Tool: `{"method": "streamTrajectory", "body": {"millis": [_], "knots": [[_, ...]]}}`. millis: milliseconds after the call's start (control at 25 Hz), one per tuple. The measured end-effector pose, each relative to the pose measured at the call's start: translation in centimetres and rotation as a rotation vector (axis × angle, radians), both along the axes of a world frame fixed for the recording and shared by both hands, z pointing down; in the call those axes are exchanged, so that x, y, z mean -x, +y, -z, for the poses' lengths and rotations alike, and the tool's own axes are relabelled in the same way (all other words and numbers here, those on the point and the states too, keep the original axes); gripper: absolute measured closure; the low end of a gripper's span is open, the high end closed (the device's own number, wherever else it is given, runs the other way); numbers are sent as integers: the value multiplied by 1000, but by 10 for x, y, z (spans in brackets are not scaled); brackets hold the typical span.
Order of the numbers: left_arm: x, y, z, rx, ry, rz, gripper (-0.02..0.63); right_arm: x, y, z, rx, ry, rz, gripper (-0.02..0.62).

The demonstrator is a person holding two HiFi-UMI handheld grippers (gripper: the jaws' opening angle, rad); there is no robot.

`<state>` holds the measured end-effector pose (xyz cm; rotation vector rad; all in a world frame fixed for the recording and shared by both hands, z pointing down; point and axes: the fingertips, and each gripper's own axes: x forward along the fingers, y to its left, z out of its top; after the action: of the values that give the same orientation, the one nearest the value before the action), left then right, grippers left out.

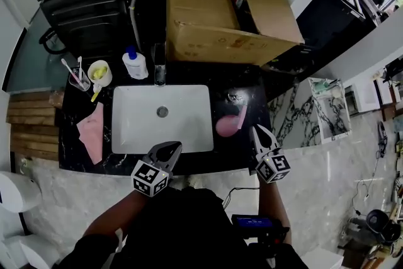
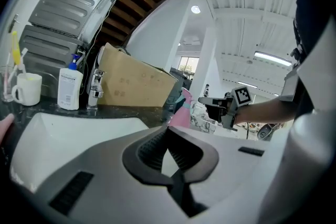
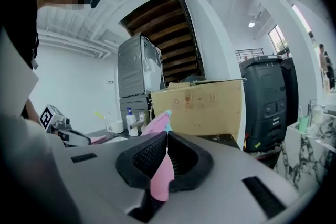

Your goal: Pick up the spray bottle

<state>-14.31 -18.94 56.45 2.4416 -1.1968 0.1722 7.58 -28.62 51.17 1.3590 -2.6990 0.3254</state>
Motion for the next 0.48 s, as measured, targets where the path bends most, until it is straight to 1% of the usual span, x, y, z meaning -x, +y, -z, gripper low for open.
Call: {"method": "streamTrajectory", "body": {"millis": [200,320,360,400,440,480], "knots": [[4,2,1,-5,24,-23,598,15,-1,22,-38,-3,-10,566],[11,2,4,-16,32,-35,598,26,-2,26,-36,4,-23,563],[15,1,4,-20,34,-36,598,30,-3,25,-30,15,-33,547],[18,1,4,-22,37,-35,598,34,-4,23,-20,30,-45,482],[21,1,4,-23,42,-34,598,37,-5,22,-9,45,-58,439],[24,1,3,-24,47,-33,598,40,-7,20,2,59,-72,424]]}}
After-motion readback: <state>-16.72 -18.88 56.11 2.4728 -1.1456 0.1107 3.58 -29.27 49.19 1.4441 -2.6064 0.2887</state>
